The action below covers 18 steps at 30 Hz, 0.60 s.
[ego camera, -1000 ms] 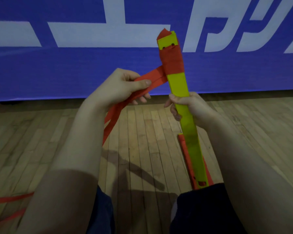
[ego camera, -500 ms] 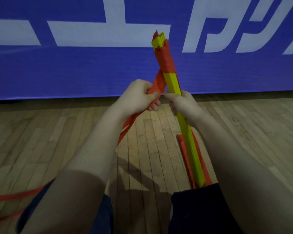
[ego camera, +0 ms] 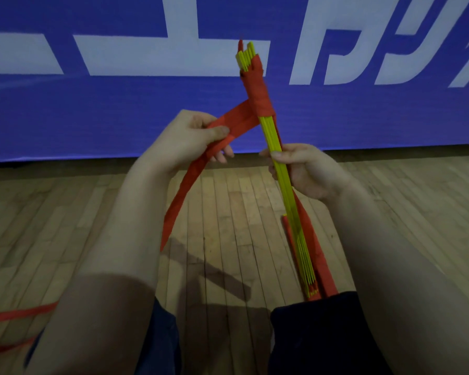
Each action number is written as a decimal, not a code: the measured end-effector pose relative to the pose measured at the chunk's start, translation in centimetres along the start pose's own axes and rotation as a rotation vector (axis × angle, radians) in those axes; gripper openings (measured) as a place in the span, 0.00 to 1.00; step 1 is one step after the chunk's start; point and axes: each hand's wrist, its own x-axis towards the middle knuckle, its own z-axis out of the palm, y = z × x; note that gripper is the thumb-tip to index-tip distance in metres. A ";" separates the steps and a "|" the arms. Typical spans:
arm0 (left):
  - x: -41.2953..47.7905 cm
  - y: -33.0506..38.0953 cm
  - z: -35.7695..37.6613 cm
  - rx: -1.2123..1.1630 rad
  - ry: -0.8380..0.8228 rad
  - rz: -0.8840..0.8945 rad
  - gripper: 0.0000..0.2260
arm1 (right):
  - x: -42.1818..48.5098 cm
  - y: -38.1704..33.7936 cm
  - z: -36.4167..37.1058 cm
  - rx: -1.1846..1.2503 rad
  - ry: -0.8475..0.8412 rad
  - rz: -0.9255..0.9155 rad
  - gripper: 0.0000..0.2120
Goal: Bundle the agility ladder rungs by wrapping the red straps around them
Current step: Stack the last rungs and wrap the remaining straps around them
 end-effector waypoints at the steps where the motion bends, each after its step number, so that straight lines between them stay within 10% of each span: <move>1: 0.0 0.0 0.0 0.025 -0.003 0.002 0.09 | -0.1 0.0 0.0 -0.016 0.001 -0.008 0.10; 7: -0.2 0.2 0.8 0.090 -0.065 -0.006 0.10 | 0.1 0.2 0.5 -0.166 0.168 -0.029 0.05; 12: -0.1 0.4 2.1 0.047 -0.011 0.035 0.11 | 0.5 0.5 1.2 -0.309 0.414 -0.120 0.21; 18: 0.2 -0.1 2.8 0.015 0.007 0.051 0.12 | 1.0 1.4 2.7 -0.911 0.540 -0.349 0.15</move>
